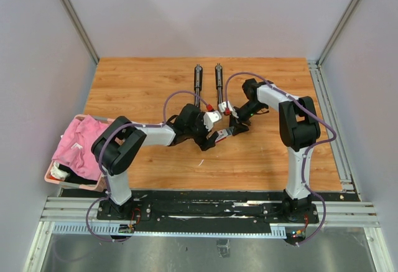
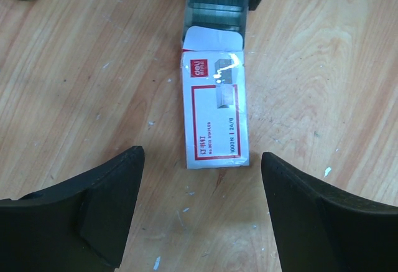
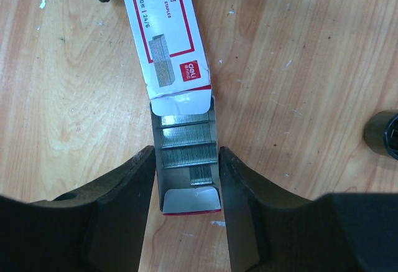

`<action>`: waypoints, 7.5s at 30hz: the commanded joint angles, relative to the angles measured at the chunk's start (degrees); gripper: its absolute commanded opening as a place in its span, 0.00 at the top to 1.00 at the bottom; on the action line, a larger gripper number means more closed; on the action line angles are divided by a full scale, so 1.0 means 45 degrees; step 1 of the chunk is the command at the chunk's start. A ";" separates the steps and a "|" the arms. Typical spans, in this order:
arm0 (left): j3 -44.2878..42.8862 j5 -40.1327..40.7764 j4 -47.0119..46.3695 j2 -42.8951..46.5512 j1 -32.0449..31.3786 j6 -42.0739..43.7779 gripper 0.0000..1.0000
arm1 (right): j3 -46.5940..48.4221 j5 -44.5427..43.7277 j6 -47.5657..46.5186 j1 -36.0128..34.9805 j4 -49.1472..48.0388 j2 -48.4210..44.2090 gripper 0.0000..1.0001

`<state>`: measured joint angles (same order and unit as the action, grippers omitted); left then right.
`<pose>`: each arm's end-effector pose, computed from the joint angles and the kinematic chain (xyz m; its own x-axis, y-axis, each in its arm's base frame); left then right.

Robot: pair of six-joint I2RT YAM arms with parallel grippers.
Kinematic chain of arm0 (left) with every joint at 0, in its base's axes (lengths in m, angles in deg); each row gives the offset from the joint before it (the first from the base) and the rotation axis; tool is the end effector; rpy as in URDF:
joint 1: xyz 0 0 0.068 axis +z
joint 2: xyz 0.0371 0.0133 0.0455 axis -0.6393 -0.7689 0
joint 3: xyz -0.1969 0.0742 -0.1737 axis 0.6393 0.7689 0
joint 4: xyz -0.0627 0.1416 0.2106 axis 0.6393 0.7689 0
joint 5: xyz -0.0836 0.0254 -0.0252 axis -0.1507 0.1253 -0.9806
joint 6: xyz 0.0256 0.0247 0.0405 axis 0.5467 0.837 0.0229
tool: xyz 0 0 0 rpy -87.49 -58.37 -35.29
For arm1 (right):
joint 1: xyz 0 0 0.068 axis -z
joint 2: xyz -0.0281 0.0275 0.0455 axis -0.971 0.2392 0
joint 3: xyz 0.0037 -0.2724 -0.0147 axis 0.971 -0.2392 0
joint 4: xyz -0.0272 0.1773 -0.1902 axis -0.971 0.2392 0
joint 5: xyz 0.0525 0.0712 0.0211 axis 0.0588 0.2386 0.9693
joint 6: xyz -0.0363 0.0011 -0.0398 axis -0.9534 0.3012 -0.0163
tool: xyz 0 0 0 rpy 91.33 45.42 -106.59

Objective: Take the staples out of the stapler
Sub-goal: Close the staple box at the center of the board.

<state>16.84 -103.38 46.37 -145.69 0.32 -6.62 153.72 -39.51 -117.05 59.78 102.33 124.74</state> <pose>0.2735 -0.2406 0.1405 -0.2943 0.5311 -0.7946 0.8948 0.4452 -0.0338 0.3759 0.1375 0.1540 0.1670 -0.6648 -0.7282 -0.9699 -0.2435 -0.0001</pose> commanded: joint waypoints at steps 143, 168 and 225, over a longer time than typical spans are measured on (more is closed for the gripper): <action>-0.0774 -0.0925 0.1290 -0.0575 -0.0010 0.0800 0.32 | 0.0482 0.0200 -0.0487 0.0055 0.0831 0.0451 0.52; -0.0929 -0.0905 0.1312 -0.0770 -0.0010 0.0882 0.32 | 0.0235 0.0267 -0.1247 -0.0066 0.1195 0.0061 0.56; -0.0709 -0.0085 0.3721 0.0341 0.1299 -0.0890 0.18 | -0.0394 0.0236 -0.0777 -0.0209 0.0390 -0.0692 0.57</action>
<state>12.56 -103.47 59.49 -144.20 6.60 -11.19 152.69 -39.08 -120.37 59.91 103.77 123.60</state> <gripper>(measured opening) 0.820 0.437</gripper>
